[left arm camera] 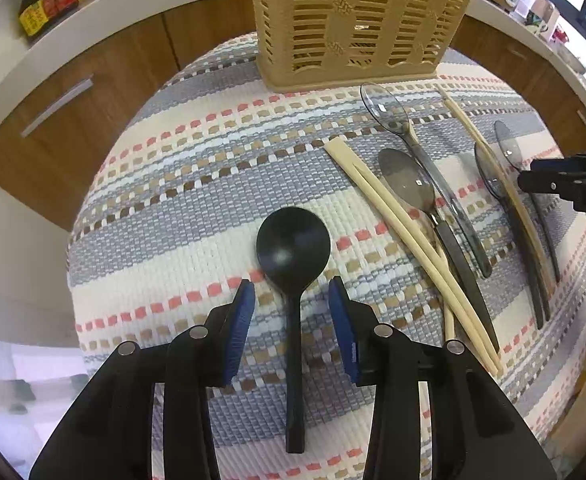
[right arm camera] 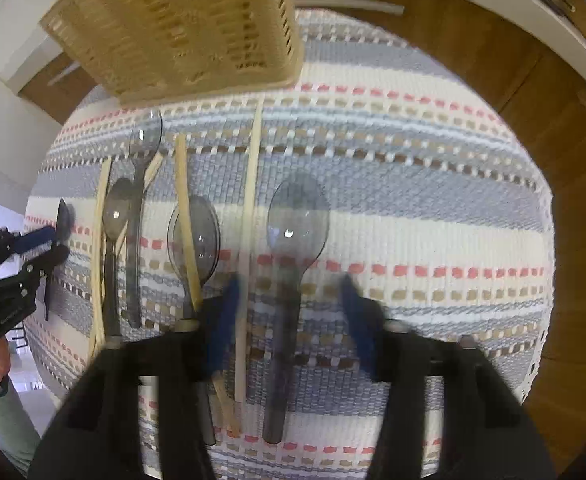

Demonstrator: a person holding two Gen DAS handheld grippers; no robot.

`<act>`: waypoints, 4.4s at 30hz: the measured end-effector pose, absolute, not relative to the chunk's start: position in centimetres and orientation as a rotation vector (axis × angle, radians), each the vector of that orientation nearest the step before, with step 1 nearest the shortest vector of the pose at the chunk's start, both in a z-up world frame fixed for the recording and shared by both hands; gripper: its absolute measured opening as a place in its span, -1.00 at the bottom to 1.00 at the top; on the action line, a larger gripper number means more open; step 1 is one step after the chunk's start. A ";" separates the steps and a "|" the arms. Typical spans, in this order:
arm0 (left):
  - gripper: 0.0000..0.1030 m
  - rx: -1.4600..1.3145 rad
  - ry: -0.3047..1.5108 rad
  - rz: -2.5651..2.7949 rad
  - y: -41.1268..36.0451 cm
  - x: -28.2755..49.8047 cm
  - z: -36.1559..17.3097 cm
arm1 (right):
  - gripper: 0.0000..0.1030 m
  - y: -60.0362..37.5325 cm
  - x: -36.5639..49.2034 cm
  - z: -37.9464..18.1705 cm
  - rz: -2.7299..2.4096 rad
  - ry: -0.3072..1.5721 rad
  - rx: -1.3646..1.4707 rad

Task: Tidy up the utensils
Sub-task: 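Grasp the black spoon with the left tool while the right tool grasps another clear spoon, then lift the black spoon into the basket and open the left tool while the right tool drops its spoon in, then grasp a pair of wooden chopsticks with the left tool while the right tool grasps one chopstick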

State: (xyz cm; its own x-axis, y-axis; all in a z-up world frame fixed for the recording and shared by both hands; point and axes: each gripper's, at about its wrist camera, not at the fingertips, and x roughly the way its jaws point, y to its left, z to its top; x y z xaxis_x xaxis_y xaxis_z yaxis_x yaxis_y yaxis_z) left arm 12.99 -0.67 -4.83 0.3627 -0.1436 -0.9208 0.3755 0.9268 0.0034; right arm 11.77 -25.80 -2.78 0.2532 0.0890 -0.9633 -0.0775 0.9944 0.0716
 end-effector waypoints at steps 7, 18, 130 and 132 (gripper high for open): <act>-0.91 0.268 1.121 -0.299 -2.2 12.8 -4.6 | -0.79 -23.0 10.6 -2.6 0.062 1.276 -0.134; -0.91 -0.037 0.760 -0.359 1.2 12.2 5.9 | -0.80 -21.8 8.0 7.9 0.251 0.951 -0.045; -0.75 0.154 1.094 -0.365 -4.6 13.3 -4.4 | -0.64 -17.4 17.7 -3.7 0.076 1.238 -0.009; -0.76 0.168 1.095 -0.370 -4.4 13.1 -4.3 | -0.83 -16.4 17.5 -3.8 0.051 1.226 -0.083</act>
